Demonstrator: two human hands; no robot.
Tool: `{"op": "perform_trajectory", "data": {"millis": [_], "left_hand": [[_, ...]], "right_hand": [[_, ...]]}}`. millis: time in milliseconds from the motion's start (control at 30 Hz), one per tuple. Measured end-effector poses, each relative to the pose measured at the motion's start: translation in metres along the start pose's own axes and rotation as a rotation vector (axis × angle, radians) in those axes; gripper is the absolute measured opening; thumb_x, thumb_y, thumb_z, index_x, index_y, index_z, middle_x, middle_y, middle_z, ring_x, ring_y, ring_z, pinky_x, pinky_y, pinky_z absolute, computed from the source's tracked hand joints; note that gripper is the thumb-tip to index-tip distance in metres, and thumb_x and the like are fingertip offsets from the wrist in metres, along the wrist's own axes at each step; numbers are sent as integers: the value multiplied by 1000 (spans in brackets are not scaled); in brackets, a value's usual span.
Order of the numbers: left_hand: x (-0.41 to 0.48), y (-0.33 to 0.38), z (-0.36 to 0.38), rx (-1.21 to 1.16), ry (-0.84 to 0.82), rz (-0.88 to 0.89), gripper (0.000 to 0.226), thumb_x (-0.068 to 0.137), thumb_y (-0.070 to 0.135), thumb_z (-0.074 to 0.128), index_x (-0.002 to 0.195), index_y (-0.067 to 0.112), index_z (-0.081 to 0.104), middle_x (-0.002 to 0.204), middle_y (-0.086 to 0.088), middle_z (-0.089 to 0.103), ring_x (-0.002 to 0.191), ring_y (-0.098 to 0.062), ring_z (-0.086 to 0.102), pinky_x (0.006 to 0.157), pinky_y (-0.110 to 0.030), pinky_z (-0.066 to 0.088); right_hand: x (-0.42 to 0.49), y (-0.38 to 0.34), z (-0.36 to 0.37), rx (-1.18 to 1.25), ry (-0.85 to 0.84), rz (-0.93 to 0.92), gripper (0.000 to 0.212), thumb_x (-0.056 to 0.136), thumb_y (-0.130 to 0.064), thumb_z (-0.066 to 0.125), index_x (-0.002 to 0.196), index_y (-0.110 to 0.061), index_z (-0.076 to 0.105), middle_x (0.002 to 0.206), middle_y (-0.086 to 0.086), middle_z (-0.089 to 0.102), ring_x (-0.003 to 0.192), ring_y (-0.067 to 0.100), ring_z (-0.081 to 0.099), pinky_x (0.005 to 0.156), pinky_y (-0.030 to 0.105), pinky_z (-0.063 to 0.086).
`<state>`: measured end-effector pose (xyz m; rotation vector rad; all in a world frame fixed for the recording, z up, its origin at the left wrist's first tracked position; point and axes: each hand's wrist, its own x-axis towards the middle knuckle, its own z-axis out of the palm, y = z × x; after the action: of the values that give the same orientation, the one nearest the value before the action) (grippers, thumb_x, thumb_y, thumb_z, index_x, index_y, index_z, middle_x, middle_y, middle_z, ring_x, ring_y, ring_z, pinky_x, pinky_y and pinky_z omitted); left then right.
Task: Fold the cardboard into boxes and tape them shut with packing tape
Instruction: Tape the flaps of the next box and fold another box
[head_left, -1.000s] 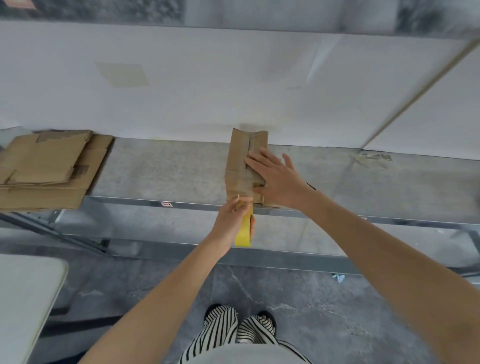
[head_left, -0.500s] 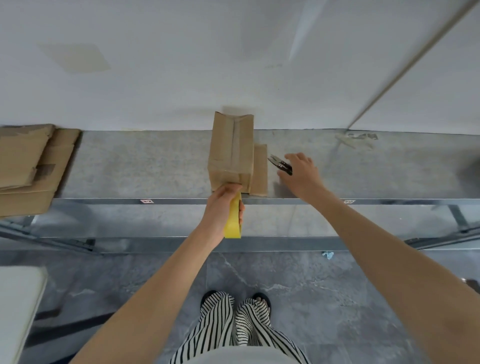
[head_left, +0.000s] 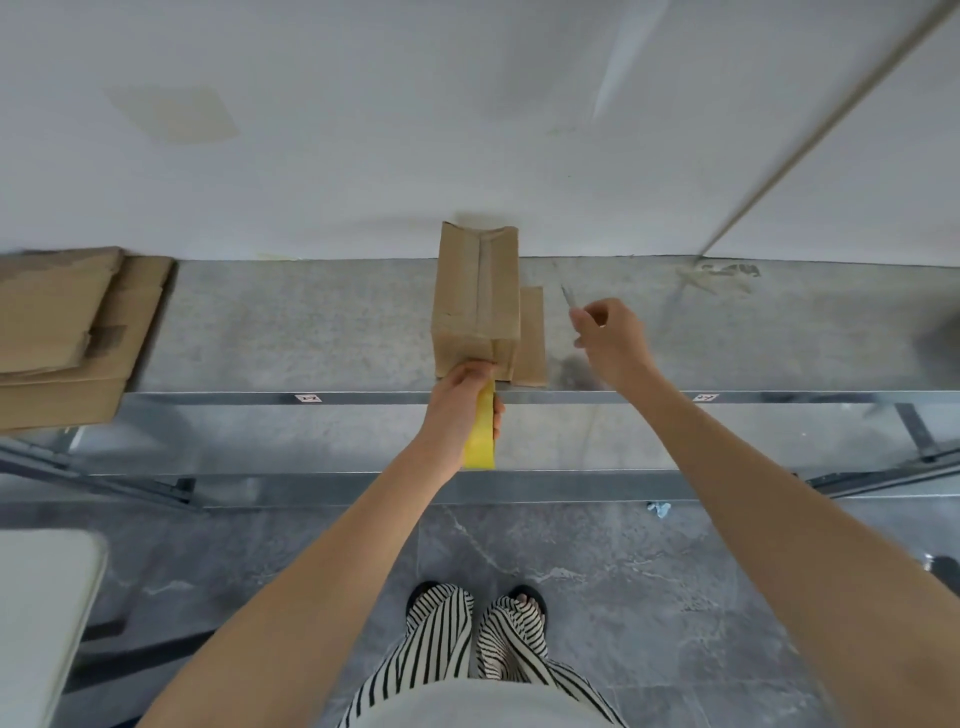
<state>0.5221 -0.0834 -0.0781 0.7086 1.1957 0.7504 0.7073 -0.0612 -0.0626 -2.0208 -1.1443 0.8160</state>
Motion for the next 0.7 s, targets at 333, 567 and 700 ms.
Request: {"op": "perform_trajectory", "data": {"millis": [333, 567, 700], "left_hand": [[1, -2, 1, 0, -4, 21, 11, 97, 14, 45, 98, 12, 55, 54, -11, 52, 40, -20, 44, 43, -27, 37], [-1, -5, -2, 0, -45, 41, 17, 96, 12, 40, 93, 12, 57, 51, -10, 51, 40, -21, 43, 44, -28, 36], [-2, -5, -3, -9, -47, 15, 17, 95, 11, 39, 85, 16, 53, 48, -8, 51, 43, -23, 41, 47, -28, 34]], "right_hand": [[-60, -33, -4, 41, -332, -189, 10, 92, -23, 56, 89, -19, 65, 84, 7, 62, 68, 11, 49, 61, 21, 42], [-61, -21, 7, -54, -312, -172, 9, 90, -20, 61, 88, -15, 68, 68, -9, 56, 55, 1, 42, 52, 10, 34], [-60, -20, 14, -115, -349, -170, 13, 90, -24, 60, 90, -16, 70, 76, -1, 61, 60, 6, 45, 57, 19, 35]]}}
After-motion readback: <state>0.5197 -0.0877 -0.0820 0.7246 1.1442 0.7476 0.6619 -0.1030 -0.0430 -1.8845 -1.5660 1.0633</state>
